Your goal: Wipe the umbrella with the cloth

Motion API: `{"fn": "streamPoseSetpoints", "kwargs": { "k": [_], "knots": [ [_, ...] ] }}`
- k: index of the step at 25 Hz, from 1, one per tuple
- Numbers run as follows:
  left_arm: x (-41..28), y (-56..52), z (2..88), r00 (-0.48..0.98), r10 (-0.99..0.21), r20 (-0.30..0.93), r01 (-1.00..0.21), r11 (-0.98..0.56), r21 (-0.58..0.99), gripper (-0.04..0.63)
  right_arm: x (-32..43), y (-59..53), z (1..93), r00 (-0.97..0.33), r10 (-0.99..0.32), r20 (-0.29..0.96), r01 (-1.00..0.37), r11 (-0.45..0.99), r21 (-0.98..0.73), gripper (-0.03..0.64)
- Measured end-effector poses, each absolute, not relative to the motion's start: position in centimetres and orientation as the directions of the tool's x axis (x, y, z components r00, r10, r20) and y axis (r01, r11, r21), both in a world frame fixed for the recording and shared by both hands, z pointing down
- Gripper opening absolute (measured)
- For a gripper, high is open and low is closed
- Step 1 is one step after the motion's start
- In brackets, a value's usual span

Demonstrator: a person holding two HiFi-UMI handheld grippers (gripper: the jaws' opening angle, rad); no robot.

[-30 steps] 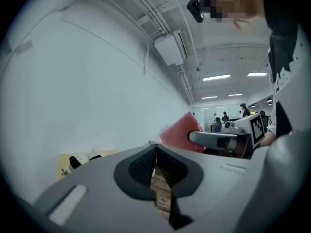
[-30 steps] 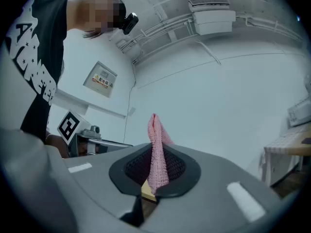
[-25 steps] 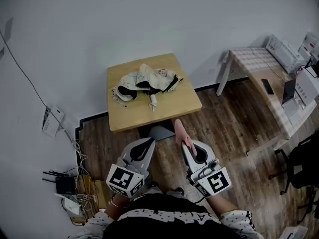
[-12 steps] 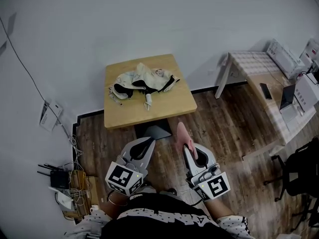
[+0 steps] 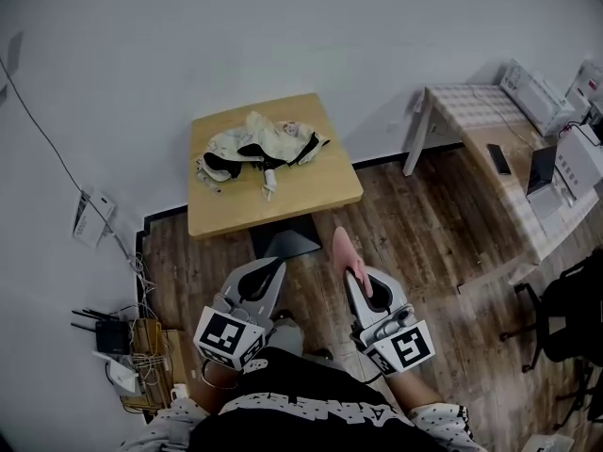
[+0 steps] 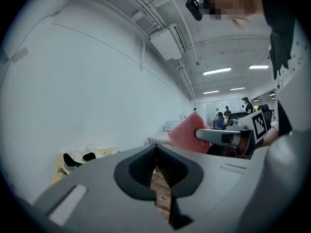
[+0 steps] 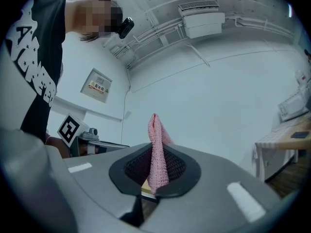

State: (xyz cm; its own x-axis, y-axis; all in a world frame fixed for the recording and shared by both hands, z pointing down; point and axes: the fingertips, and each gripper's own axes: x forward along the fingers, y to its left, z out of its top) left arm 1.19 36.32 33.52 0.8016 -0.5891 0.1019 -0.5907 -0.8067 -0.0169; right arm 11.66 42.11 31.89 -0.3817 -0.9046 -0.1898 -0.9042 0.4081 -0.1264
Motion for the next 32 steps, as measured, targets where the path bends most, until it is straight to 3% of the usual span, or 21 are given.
{"fn": "streamPoseSetpoints", "kwargs": {
  "k": [16,32],
  "knots": [
    [4.9,28.3,33.8,0.829,-0.557,0.060,-0.558,-0.830,0.013,0.002,15.1,35.6,32.3,-0.343,-0.930,-0.131,-0.932,0.355,-0.077,0.031],
    [0.8,14.6,37.5,0.753,-0.649,0.108,-0.656,-0.754,0.042,0.003,12.7,22.1,34.5,-0.428,-0.902,-0.061,-0.899,0.431,-0.072,0.031]
  ]
}}
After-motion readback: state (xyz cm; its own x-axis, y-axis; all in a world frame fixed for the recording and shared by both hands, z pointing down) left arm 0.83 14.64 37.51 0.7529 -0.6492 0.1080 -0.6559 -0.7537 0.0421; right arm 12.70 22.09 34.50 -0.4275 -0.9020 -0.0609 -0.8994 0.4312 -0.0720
